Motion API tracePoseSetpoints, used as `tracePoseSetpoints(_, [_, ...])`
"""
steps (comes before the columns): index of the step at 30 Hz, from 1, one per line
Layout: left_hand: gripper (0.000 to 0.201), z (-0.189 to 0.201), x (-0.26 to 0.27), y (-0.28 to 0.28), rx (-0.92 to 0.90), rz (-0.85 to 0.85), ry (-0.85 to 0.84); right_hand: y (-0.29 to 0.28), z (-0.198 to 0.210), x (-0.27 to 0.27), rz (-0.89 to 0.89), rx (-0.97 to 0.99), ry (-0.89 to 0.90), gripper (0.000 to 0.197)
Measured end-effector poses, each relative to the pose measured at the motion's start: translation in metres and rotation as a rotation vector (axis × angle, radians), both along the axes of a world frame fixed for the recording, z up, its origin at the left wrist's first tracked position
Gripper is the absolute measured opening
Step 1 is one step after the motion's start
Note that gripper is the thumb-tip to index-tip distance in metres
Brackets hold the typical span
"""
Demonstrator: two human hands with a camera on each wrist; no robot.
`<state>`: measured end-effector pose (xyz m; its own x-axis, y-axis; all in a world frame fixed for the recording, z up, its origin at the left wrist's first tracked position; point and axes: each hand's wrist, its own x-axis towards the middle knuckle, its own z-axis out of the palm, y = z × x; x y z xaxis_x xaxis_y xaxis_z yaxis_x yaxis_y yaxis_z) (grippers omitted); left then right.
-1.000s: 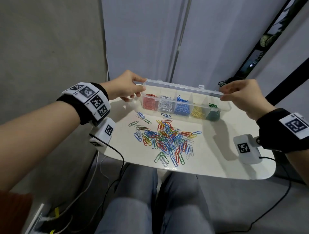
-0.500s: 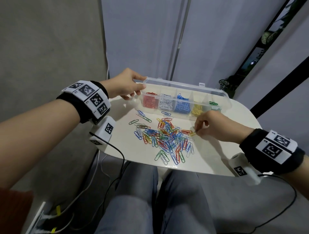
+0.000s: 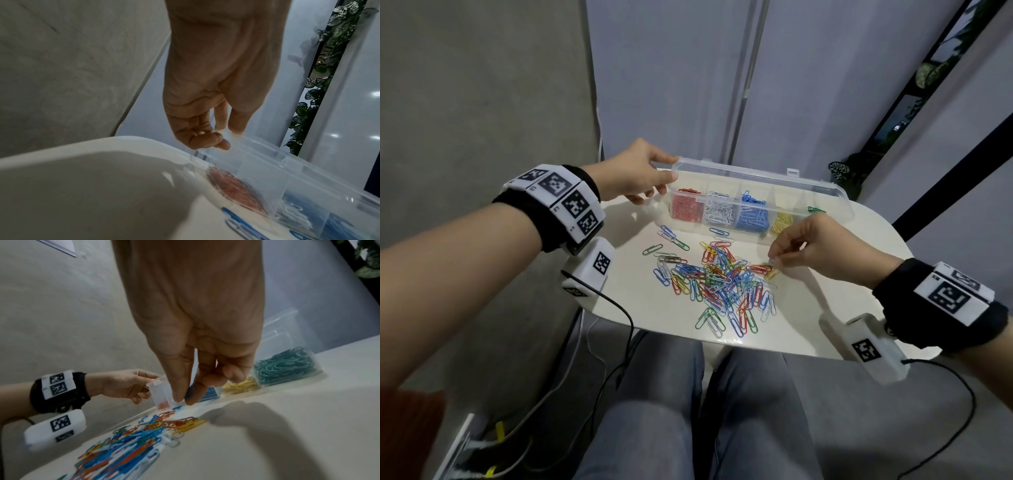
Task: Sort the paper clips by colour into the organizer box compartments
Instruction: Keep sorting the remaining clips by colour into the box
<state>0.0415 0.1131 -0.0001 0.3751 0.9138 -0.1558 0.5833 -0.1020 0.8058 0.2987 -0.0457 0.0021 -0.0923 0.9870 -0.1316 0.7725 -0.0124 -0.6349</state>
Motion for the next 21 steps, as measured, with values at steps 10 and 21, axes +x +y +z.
tracePoseSetpoints(10, [0.049, 0.001, 0.001, -0.001, 0.000, 0.001, 0.010, 0.012, 0.000, -0.030, 0.052, 0.056, -0.038, 0.016])
tracePoseSetpoints(21, [0.048, 0.002, 0.001, -0.003, -0.005, 0.003, 0.005, 0.037, -0.014, -0.071, 0.073, -0.033, -0.198, 0.023])
